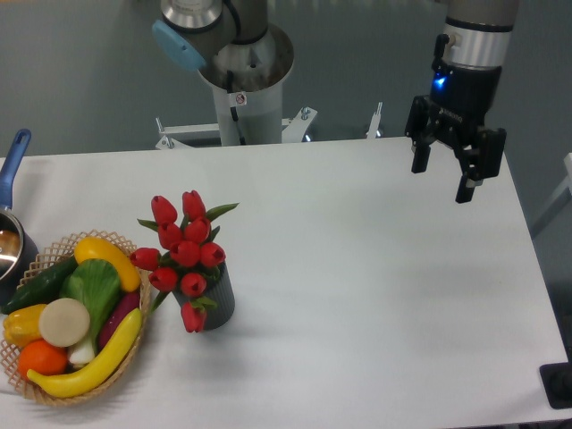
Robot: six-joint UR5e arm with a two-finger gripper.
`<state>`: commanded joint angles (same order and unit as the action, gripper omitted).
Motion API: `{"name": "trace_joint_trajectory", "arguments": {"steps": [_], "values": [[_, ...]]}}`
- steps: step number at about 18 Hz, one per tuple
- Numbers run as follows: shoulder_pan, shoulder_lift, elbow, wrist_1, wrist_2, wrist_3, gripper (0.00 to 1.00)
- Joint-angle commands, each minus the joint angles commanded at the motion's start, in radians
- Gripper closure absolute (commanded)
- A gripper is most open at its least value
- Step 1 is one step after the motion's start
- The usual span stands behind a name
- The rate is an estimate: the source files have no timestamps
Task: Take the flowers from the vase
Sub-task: 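Move the open gripper toward the vase of red tulips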
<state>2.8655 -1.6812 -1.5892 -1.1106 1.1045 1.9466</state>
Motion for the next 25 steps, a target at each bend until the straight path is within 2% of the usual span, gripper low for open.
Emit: {"name": "trace_joint_trajectory", "arguments": {"steps": [7, 12, 17, 22, 25], "values": [[-0.009, 0.003, -0.011, 0.000, 0.000, -0.012, 0.00], [-0.005, 0.029, -0.084, 0.005, -0.034, -0.023, 0.00], [-0.017, 0.044, -0.112, 0.006, -0.051, -0.208, 0.00], [-0.015, 0.043, -0.153, 0.006, -0.182, -0.286, 0.00], [-0.014, 0.046, -0.160, 0.018, -0.198, -0.298, 0.00]]}}
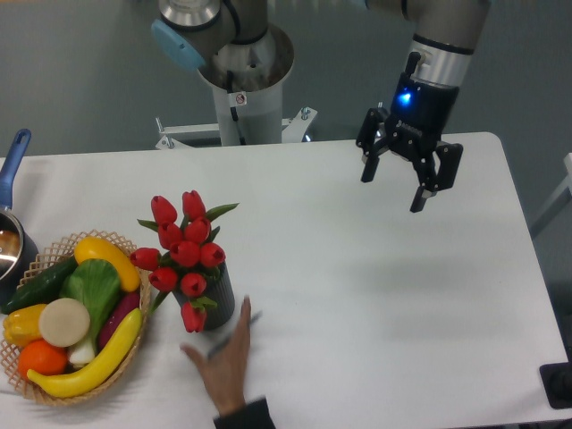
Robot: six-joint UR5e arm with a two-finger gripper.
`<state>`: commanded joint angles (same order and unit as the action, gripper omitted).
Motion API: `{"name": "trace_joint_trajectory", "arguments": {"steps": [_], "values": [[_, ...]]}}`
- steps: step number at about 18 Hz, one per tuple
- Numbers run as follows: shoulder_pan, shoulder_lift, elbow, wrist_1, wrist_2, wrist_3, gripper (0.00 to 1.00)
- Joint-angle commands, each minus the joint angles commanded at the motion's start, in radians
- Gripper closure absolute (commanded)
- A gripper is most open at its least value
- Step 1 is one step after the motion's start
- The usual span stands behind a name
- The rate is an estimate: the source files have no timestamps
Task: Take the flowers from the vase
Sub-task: 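Move the open gripper toward the vase of red tulips, then lower the open gripper to the red tulip stems above the vase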
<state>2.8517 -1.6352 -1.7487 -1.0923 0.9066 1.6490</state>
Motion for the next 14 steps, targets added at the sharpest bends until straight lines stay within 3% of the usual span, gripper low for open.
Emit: {"name": "trace_joint_trajectory", "arguments": {"steps": [9, 14], "values": [[-0.005, 0.018, -0.037, 0.002, -0.011, -0.021, 0.00], [-0.064, 0.008, -0.049, 0.002, -0.011, -0.171, 0.00]]}}
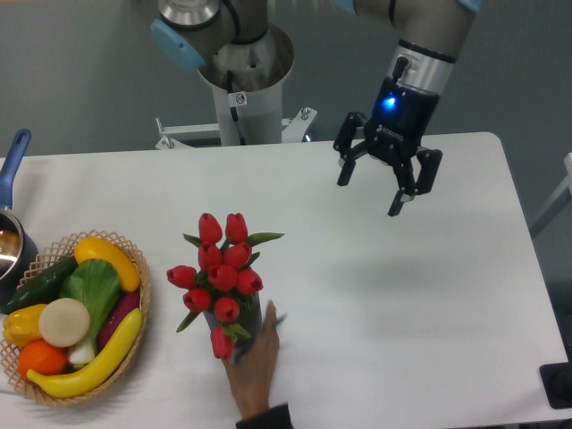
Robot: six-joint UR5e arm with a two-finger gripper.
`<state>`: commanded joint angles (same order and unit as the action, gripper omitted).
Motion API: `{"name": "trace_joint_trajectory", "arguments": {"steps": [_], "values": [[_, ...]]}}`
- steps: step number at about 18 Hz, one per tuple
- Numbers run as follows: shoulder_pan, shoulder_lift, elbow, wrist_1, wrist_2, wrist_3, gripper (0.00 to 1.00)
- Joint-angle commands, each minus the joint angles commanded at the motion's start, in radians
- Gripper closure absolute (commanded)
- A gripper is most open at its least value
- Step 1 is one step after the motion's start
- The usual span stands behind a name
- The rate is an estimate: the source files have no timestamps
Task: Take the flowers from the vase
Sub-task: 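Lower the open gripper to the red tulip stems above the vase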
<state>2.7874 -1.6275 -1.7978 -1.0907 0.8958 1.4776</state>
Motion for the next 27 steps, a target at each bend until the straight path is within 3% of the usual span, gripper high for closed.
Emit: {"name": "trace_joint_trajectory", "arguments": {"steps": [4, 9, 11, 15, 27], "values": [[-0.042, -0.026, -0.011, 0.000, -0.072, -0.100, 0.00], [-0.052, -0.057, -0.041, 0.000, -0.185, -0.106, 0.00], [-0.077, -0.081, -0.044, 0.008, -0.189, -0.099, 0.00], [-0.126, -0.121, -0.045, 0.100, -0.193, -0.108, 0.00], [-0.190, -0.172, -0.041, 0.123, -0.193, -0.105, 0.00]]}}
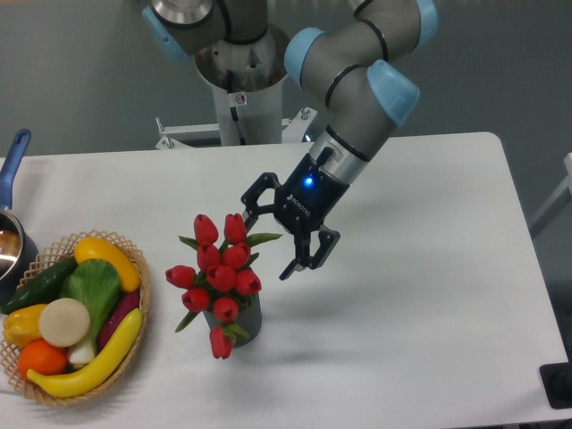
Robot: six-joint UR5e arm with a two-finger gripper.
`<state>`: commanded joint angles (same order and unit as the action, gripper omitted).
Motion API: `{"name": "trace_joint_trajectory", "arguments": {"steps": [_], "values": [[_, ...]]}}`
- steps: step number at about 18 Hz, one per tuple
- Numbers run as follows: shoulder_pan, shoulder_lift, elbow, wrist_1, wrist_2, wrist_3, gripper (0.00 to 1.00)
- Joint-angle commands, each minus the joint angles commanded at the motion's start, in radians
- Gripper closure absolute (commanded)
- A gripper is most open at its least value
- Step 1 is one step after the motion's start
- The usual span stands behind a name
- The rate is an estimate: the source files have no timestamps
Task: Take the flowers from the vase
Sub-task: 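Lower the open gripper to the red tulip stems above the vase, then close the gripper around the tulip stems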
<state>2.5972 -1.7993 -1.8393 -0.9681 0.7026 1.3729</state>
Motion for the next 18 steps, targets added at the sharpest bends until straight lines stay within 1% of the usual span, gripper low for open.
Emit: {"name": "trace_joint_trajectory", "arguments": {"steps": [2, 6, 8, 10, 13, 16, 18], "values": [[-0.015, -0.008, 0.003, 0.014, 0.000, 0.000, 0.00], [-0.025, -0.020, 0.005, 0.017, -0.006, 0.000, 0.00], [-0.029, -0.031, 0.006, 0.019, -0.031, 0.003, 0.00], [-0.031, -0.034, 0.005, 0.035, -0.035, 0.002, 0.00], [-0.035, -0.043, 0.008, 0.045, -0.040, 0.002, 0.00], [-0.051, -0.061, 0.012, 0.072, -0.044, 0.000, 0.00], [-0.058, -0.072, 0.018, 0.074, -0.052, -0.002, 0.00]]}}
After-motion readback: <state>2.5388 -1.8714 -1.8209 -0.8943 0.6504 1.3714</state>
